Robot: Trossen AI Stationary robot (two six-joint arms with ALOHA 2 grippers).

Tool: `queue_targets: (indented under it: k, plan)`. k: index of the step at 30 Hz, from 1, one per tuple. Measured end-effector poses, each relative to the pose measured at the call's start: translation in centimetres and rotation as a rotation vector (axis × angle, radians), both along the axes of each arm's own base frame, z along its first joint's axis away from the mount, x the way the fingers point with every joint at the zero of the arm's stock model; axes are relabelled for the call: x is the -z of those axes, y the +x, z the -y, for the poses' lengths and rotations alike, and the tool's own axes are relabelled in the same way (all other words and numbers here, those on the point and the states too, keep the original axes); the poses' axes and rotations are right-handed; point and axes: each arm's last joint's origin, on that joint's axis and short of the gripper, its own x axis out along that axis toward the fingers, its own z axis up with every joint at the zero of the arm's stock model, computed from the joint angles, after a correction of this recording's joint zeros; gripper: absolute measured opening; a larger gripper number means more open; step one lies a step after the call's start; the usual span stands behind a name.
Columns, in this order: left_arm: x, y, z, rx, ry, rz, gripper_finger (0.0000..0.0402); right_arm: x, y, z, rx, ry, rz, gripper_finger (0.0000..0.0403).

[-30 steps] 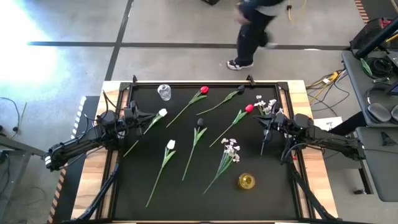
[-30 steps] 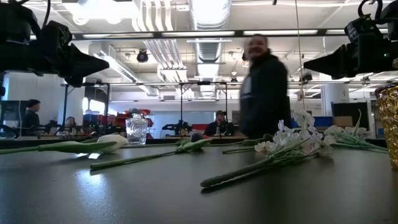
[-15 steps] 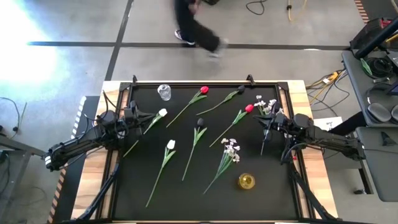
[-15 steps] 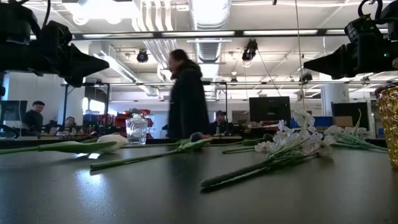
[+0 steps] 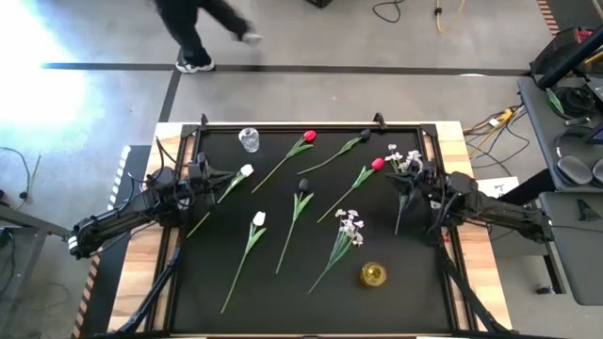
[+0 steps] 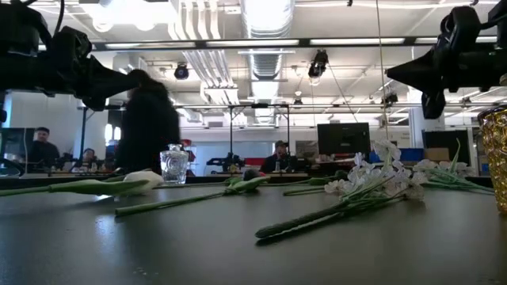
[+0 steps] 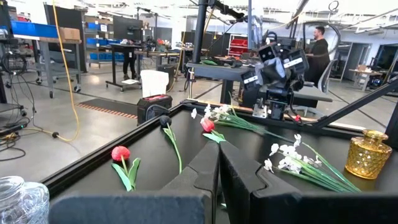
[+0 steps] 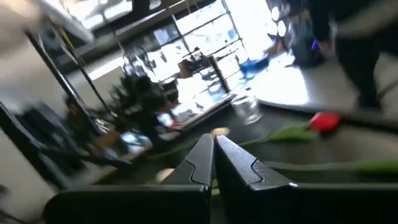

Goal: Sort flowers into vase by color
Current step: Put the top right white flower into the yellow vase

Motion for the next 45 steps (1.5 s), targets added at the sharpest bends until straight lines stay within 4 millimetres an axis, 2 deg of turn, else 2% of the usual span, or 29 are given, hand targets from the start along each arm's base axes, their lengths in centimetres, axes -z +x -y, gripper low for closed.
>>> queue_targets:
  k: [8,10,15,19,21,24,27,33,37,40,45]
  plan:
    - [0.0,0.0,0.0,0.000,0.000,0.000,0.0000,-1.3,-0.2,0.2,0.063,0.136,0.162,0.0009]
    - [0.0,0.0,0.0,0.000,0.000,0.000,0.0000,-2.3,-0.3,0.3,0.102,0.186,0.131,0.0009]
    - [0.0,0.0,0.0,0.000,0.000,0.000,0.0000,-4.8,-1.0,0.6,0.327,0.326,-0.212,0.0009]
    - [0.0,0.0,0.0,0.000,0.000,0.000,0.0000,-7.8,-0.7,0.7,0.368,0.457,-0.392,0.0009]
    - [0.0,0.0,0.0,0.000,0.000,0.000,0.0000,-8.4,-0.3,0.8,0.406,0.538,-0.520,0.0010]
    - [0.0,0.0,0.0,0.001,0.000,0.000,0.0000,-8.4,1.5,1.3,0.477,0.611,-0.755,0.0020]
    - [0.0,0.0,0.0,0.000,0.000,0.000,0.0000,-8.3,2.9,1.6,0.495,0.637,-0.917,0.0044]
    - [0.0,0.0,0.0,0.000,0.000,0.000,0.0000,-6.2,5.1,2.1,0.594,0.808,-1.099,0.0119]
    - [0.0,0.0,0.0,0.000,0.000,0.000,0.0000,-4.6,5.5,2.5,0.689,0.947,-1.222,0.0166]
    - [0.0,0.0,0.0,0.000,0.000,0.000,0.0000,-3.9,5.7,3.1,0.755,1.030,-1.250,0.0192]
    - [0.0,0.0,0.0,0.000,0.000,0.000,0.0000,-2.8,5.2,4.7,0.796,1.094,-1.291,0.0205]
